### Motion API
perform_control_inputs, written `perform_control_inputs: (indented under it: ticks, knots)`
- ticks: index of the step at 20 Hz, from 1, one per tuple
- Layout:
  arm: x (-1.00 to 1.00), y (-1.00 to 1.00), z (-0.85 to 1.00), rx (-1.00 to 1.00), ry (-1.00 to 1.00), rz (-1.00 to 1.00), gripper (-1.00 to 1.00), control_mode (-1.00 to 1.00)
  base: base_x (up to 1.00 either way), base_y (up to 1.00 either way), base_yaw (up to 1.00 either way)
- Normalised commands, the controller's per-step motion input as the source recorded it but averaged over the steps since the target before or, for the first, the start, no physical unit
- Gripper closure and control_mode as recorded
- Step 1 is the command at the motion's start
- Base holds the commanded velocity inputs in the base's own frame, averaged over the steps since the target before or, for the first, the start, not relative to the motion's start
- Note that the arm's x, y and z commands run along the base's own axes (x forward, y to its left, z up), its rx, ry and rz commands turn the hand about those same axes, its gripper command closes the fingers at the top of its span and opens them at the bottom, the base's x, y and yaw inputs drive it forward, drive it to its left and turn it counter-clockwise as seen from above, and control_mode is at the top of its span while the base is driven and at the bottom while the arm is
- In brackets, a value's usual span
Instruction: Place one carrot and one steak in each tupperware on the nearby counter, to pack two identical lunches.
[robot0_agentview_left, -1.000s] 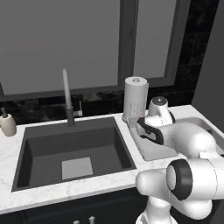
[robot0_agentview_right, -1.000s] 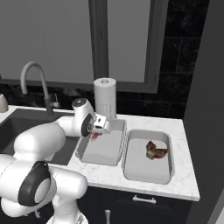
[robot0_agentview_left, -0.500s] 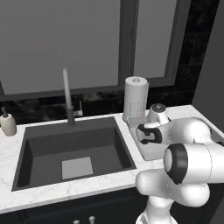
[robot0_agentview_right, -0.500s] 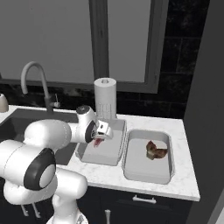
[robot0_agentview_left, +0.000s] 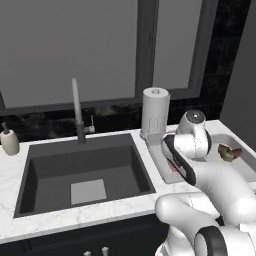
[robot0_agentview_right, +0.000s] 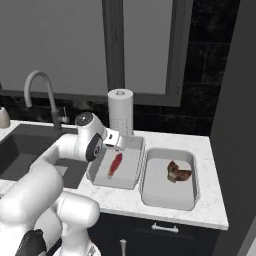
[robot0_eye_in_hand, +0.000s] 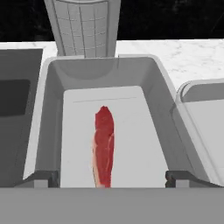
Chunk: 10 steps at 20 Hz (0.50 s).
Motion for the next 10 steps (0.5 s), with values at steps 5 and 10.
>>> perform_control_inputs:
  ticks: [5,10]
  knots:
    - [-0.92,0.04,0.66,-0.01,-0.11,0.0,-1.0,-1.0,0.0,0.0,0.0]
    - [-1.0,0.0,0.21,-0.01,-0.19,0.05,-1.0,-1.0,0.0,0.0,0.0]
